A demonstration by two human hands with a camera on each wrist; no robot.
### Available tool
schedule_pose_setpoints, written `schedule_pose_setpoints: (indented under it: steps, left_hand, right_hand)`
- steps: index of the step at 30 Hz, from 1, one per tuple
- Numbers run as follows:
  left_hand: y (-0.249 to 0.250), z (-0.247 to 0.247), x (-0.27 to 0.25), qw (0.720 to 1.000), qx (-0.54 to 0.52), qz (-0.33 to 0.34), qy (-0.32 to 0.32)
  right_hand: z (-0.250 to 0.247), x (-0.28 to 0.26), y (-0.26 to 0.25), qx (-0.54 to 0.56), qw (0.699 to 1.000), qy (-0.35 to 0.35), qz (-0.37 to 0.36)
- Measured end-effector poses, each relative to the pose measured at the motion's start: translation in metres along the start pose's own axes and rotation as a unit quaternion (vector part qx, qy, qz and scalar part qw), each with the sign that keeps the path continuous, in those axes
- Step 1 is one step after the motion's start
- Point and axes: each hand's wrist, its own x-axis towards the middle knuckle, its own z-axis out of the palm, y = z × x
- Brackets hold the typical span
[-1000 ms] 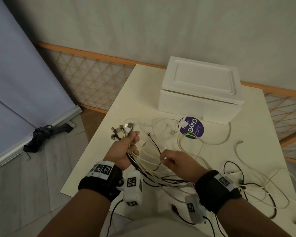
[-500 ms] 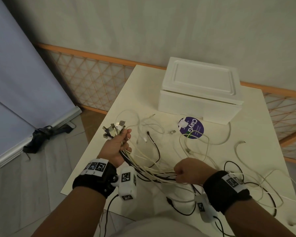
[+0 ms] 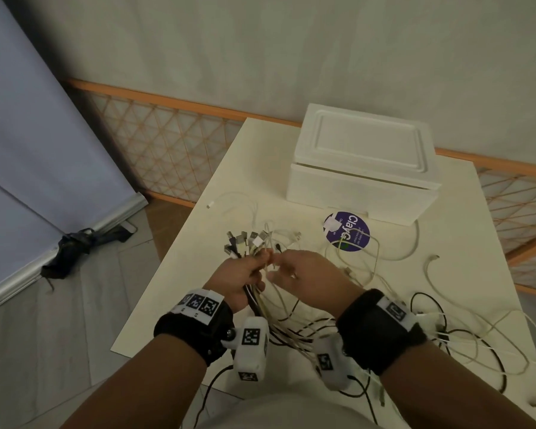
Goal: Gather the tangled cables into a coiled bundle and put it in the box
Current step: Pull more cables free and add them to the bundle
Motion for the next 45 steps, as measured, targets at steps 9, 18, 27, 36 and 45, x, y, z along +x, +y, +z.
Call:
schedule_pose_setpoints:
  steps: [9,18,27,36,45]
  left_hand:
    - [0.010,0.007,-0.001,0.999,-0.036,-0.031,-0.015]
    - [0.019,0.021,0.011,0.997,-0.010,-0.046,0.061]
    - [0.005,0.014,0.017,0.992,0.071,-0.080,0.073]
    - [0.008,0.005,0.009,0.992,0.032,-0.087,0.085]
    - [0.003,0.004,-0.003,0.992,-0.078,-0.090,0.043]
  right_hand:
    - [0.015,0.000,-0.009,-0.033,0.999,-0.019,-0.021]
    - [0.008,-0.032,0.011,-0.100,0.984,0.038,-0.141]
    - [-0.007,-0.035,0.034,0.039,0.992,0.079,-0.085]
    - [-0.024,-0.033,0.043,0.147,0.958,0.243,-0.022]
    - [-0.006,-0.030,0.030,0.126,0.982,0.123,-0.060]
